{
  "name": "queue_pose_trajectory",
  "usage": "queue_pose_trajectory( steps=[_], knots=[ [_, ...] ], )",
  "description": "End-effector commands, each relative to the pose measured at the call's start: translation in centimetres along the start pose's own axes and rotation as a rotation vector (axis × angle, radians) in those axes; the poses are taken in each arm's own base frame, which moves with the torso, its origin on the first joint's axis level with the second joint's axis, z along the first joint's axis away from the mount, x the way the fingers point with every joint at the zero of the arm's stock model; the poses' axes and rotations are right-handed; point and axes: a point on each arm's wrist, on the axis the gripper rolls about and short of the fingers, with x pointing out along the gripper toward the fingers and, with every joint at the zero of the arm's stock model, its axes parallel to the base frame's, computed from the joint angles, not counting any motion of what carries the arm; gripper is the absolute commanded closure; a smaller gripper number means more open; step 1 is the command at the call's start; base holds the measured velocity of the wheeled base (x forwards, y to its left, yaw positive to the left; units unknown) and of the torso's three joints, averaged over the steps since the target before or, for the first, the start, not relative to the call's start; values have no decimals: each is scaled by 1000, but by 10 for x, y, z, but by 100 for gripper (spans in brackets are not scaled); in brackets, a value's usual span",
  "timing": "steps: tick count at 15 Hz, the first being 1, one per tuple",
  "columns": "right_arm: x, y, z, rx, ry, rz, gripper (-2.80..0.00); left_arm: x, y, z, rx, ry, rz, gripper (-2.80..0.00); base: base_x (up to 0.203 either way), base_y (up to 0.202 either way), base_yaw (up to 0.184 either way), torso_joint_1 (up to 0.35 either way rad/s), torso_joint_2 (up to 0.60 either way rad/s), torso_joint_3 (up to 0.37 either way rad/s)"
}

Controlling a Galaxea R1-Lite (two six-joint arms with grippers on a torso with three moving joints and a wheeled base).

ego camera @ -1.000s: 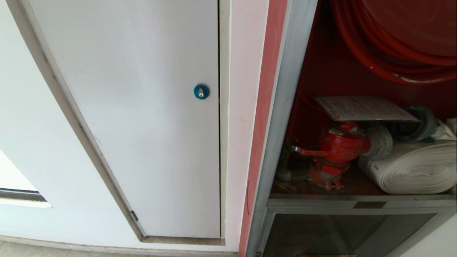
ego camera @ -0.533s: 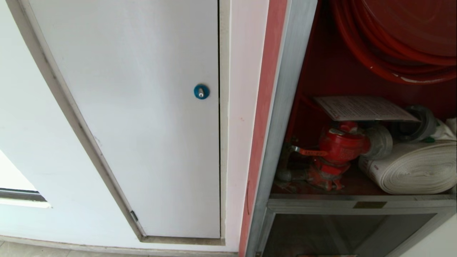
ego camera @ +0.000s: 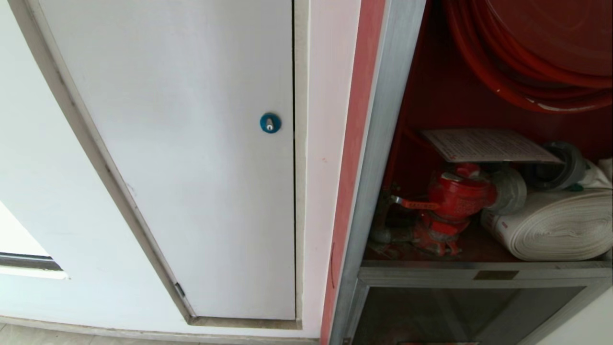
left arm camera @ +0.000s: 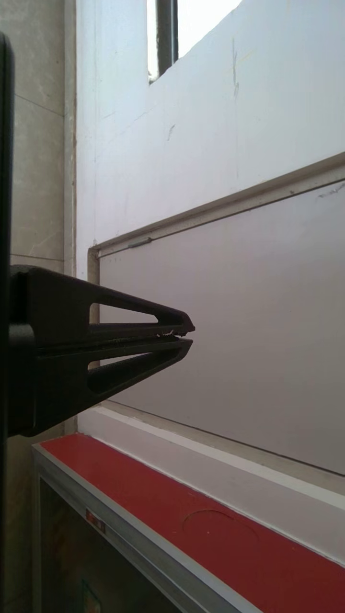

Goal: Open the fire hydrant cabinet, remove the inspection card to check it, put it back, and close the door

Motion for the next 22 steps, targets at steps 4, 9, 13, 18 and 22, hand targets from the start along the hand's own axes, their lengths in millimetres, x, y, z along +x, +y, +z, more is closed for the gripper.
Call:
queue_pose_trajectory(
  steps=[4, 9, 13, 18, 22],
  knots=[
    [14, -6, 5, -75, 2, -58, 0, 0, 0, 0, 0, 1, 0, 0, 0, 0, 0, 0, 0, 0],
    [23, -4, 6, -121, 31, -75, -280, 0, 0, 0, 0, 1, 0, 0, 0, 0, 0, 0, 0, 0],
    [45, -6, 14, -124, 28, -85, -280, 0, 0, 0, 0, 1, 0, 0, 0, 0, 0, 0, 0, 0],
    [80, -14, 26, -128, 12, -101, -280, 0, 0, 0, 0, 1, 0, 0, 0, 0, 0, 0, 0, 0],
    [109, -15, 35, -123, -8, -116, -280, 0, 0, 0, 0, 1, 0, 0, 0, 0, 0, 0, 0, 0]
  ],
)
